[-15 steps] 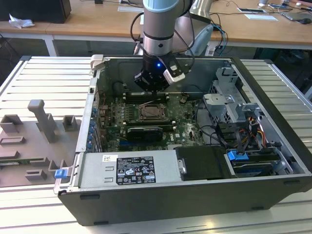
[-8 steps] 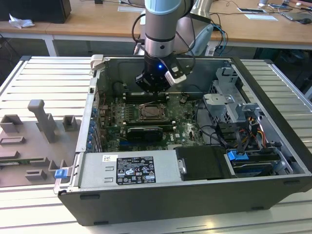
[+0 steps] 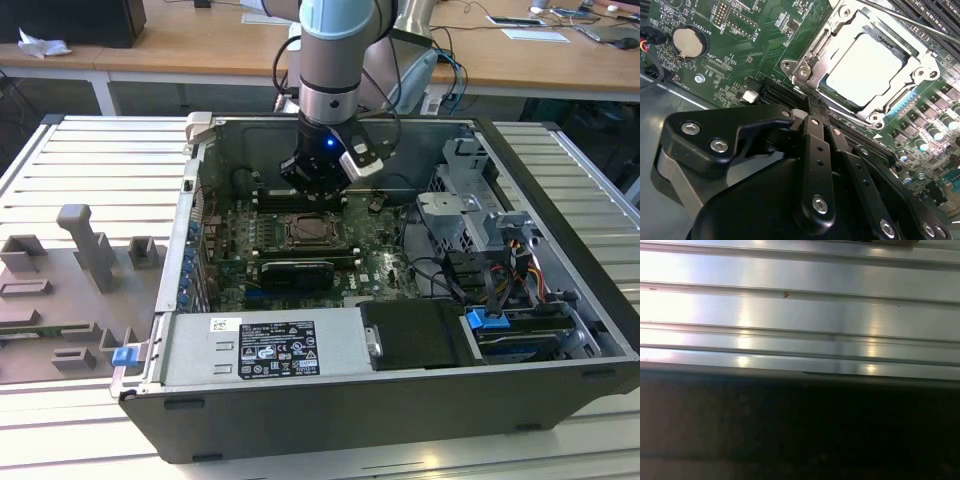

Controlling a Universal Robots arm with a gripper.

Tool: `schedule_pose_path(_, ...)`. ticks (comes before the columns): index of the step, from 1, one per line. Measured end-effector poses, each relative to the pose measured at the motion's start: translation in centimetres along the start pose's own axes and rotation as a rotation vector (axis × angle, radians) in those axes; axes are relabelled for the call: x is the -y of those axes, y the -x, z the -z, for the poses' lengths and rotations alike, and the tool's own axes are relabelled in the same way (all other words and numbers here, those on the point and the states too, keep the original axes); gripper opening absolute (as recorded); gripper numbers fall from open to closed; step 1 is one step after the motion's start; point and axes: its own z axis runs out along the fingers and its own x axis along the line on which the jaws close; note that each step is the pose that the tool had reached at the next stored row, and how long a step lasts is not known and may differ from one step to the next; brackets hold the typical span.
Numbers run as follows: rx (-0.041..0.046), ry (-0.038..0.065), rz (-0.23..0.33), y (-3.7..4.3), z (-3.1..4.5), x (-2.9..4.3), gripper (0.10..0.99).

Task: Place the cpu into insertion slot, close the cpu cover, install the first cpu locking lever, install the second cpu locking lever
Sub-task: 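Install the first cpu locking lever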

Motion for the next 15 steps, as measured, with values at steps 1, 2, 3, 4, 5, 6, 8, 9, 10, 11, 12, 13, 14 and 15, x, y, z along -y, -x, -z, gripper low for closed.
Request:
schedule_pose_path(1,-0.0001,-0.001,0.000,0.00,-0.01,0.00,0.106)
schedule_pose_path(2,-0.0002,-0.001,0.000,0.00,-0.02,0.01,0.106)
schedule_pose_path(3,-0.0002,-0.002,0.000,0.01,-0.05,0.01,0.106)
schedule_pose_path(4,-0.0002,-0.002,0.000,0.01,-0.07,0.01,0.106)
schedule_pose_path(5,-0.0001,-0.002,0.000,0.01,-0.10,0.01,0.106)
schedule_pose_path(6,-0.0002,-0.003,0.000,0.00,-0.12,0.01,0.106)
schedule_pose_path(8,-0.0002,-0.003,0.000,0.00,-0.18,0.01,0.106)
schedule_pose_path(9,0.0001,-0.003,0.000,0.01,-0.22,0.00,0.106)
schedule_pose_path(10,0.0001,-0.003,0.000,0.01,-0.26,0.00,0.106)
schedule_pose_path(11,0.0000,-0.003,0.000,0.01,-0.29,0.00,0.106)
schedule_pose_path(12,-0.0001,-0.003,0.000,0.00,-0.32,0.01,0.106)
schedule_pose_path(13,-0.0004,-0.004,0.000,0.00,-0.35,0.02,0.106)
schedule_pose_path(14,-0.0006,-0.004,0.000,0.01,-0.40,0.03,0.106)
schedule_pose_path(15,-0.0006,-0.003,0.000,0.03,-0.41,0.04,0.106)
